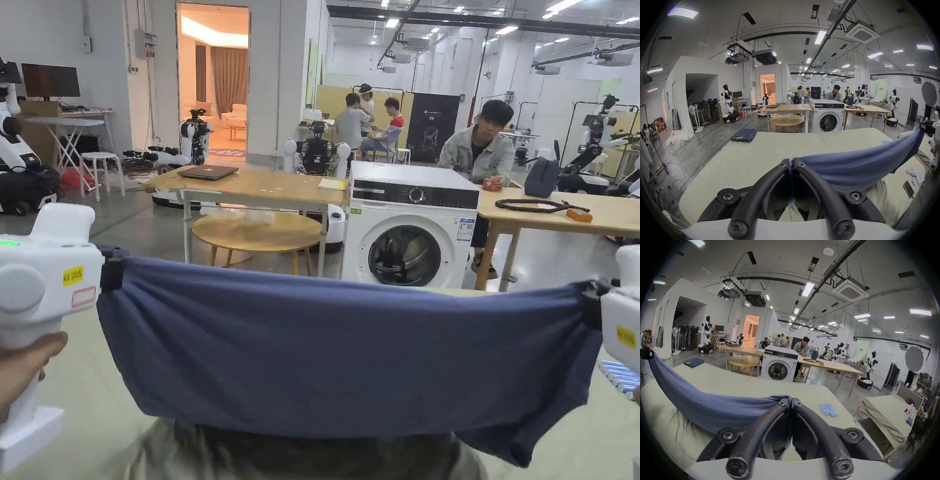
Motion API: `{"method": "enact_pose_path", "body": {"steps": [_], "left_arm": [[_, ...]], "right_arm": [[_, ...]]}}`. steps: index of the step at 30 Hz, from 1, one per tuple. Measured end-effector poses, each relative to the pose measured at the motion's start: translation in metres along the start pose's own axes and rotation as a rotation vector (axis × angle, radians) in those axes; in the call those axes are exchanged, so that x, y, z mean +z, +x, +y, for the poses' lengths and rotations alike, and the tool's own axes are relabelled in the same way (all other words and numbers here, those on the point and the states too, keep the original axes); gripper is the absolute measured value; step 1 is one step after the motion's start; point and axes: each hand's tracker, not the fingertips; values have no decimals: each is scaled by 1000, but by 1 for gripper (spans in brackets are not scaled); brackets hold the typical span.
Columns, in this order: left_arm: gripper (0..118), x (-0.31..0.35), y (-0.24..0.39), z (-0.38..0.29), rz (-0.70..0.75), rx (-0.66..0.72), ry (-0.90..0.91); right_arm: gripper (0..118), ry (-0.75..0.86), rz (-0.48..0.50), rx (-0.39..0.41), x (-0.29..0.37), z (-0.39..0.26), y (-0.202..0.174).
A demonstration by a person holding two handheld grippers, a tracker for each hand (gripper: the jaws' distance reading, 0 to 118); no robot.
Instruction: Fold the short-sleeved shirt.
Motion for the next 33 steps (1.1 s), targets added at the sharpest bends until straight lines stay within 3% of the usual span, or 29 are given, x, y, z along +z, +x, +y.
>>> {"method": "enact_pose_path", "body": {"steps": [8, 18, 28, 33], "left_arm": [[0, 39, 4, -97, -15, 36, -110], [0, 55, 8, -219, -19, 10, -440], [0, 26, 3, -284, -27, -53, -769], [0, 24, 5, -287, -30, -59, -774]], "right_arm": [[1, -161, 38, 36, 39, -100, -17], [1, -469, 92, 108, 72, -208, -39], [1, -806, 130, 147, 42, -301, -37], [2, -824, 131, 142, 34, -316, -43]]}}
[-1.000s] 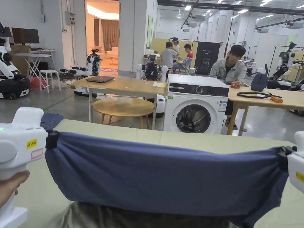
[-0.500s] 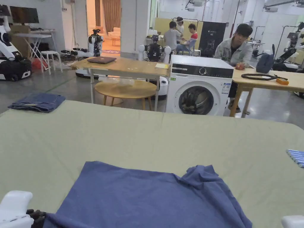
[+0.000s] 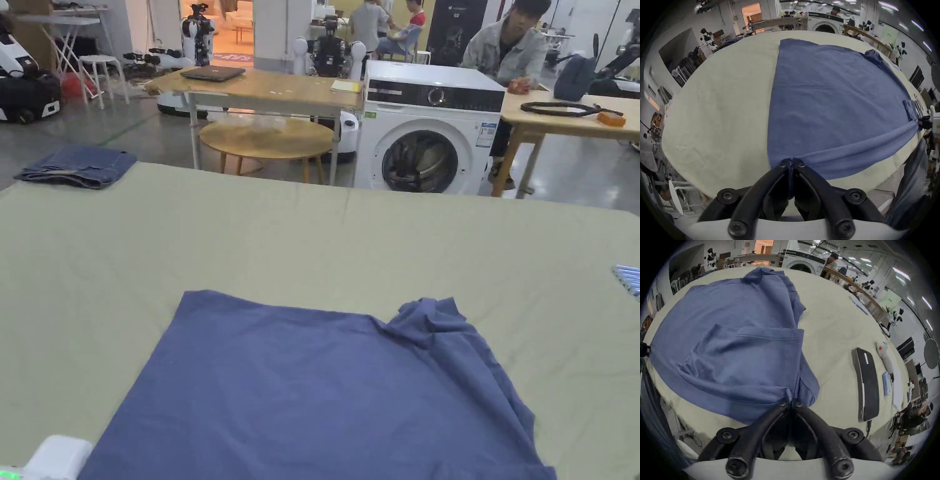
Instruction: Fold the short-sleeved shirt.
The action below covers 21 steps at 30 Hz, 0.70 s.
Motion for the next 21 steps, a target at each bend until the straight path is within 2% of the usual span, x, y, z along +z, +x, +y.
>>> {"method": "enact_pose_path", "body": {"steps": [3, 4, 5, 6, 7, 8, 10, 14, 18, 21], "left_arm": [[0, 2, 2, 3, -1, 12, -16], [1, 3, 1, 4, -4, 22, -20], [5, 5, 0, 5, -13, 40, -19], [16, 9, 0, 6, -24, 59, -9], [26, 14, 0, 7, -37, 81, 22], [33, 19, 1, 9, -48, 97, 49], [37, 28, 4, 14, -65, 106, 99], [37, 43, 19, 27, -55, 84, 252], [37, 52, 38, 39, -71, 116, 436], [37, 57, 55, 46, -33, 82, 575]], "right_arm": [[8, 0, 2, -29, 7, 7, 2], [17, -1, 5, -39, 9, 9, 2], [31, 2, -8, -47, 13, 11, 1], [50, 19, -24, -50, 19, 14, 1], [60, 38, -31, -56, 25, 16, 2], [63, 65, -19, -83, 31, 19, 2], [63, 117, 17, -117, 45, 27, 2], [63, 250, 58, -164, 67, 45, -8], [63, 477, 89, -244, 79, 58, -29], [63, 641, 106, -296, 89, 63, -46]]}}
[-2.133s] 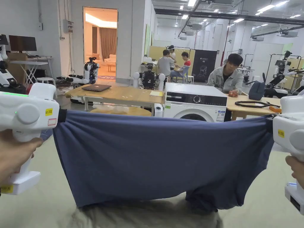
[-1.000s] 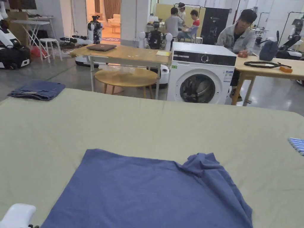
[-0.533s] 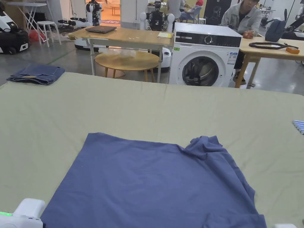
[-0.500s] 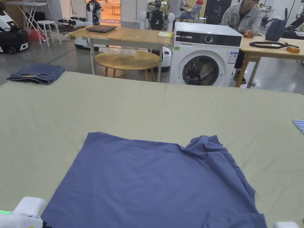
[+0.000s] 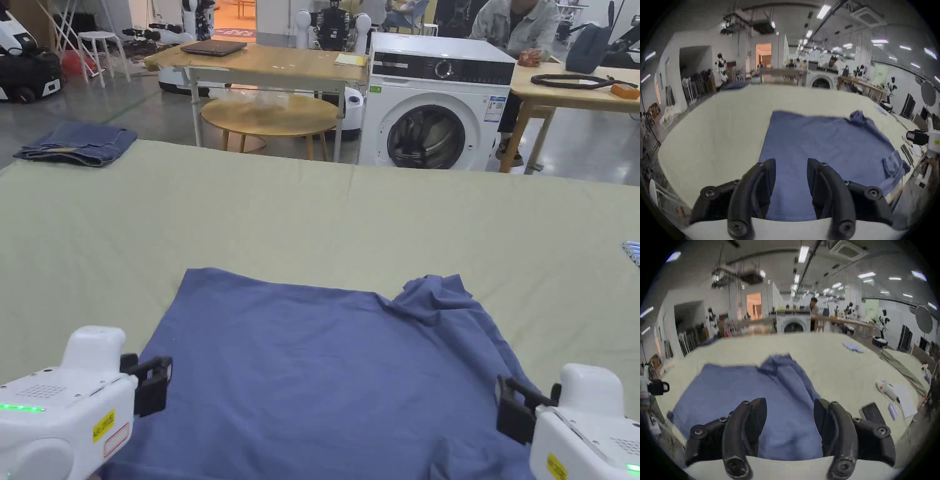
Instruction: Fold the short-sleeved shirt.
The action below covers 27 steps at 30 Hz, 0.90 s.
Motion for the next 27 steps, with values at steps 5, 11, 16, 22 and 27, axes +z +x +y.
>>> {"method": "enact_pose_path", "body": {"steps": [5, 11, 16, 22, 27], "left_arm": [[19, 7, 26, 12, 13, -36, 150], [0, 7, 38, 22, -8, -45, 172], [0, 7, 24, 17, -18, -6, 108], [0, 13, -22, -2, -21, 37, -178], [3, 12, -72, -28, -8, 95, -372]], "right_arm": [[17, 143, -8, 1, 7, 7, -25], [0, 160, 11, 9, 10, 9, -38], [0, 138, 15, 18, 8, 4, -39], [0, 71, 6, 38, -1, -4, -34], [0, 21, 5, 47, -9, -14, -30]]}}
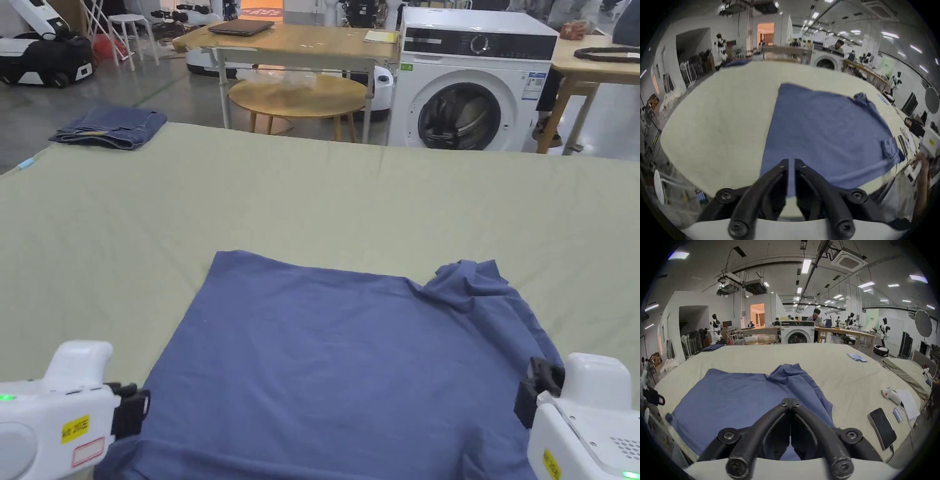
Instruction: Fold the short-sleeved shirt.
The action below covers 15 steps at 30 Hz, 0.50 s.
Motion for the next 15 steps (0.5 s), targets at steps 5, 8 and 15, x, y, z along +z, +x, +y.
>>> {"method": "enact_pose_path", "body": {"steps": [5, 8, 15], "left_arm": [[66, -11, -4, -19, 77, 33, -119], [66, -33, -9, -26, 144, 91, -155], [59, -49, 7, -35, 212, 25, -160]], "right_arm": [[0, -45, 1, 9, -4, -6, -1], [0, -63, 1, 16, -6, -11, 1], [0, -101, -4, 43, 1, -16, 9]]}}
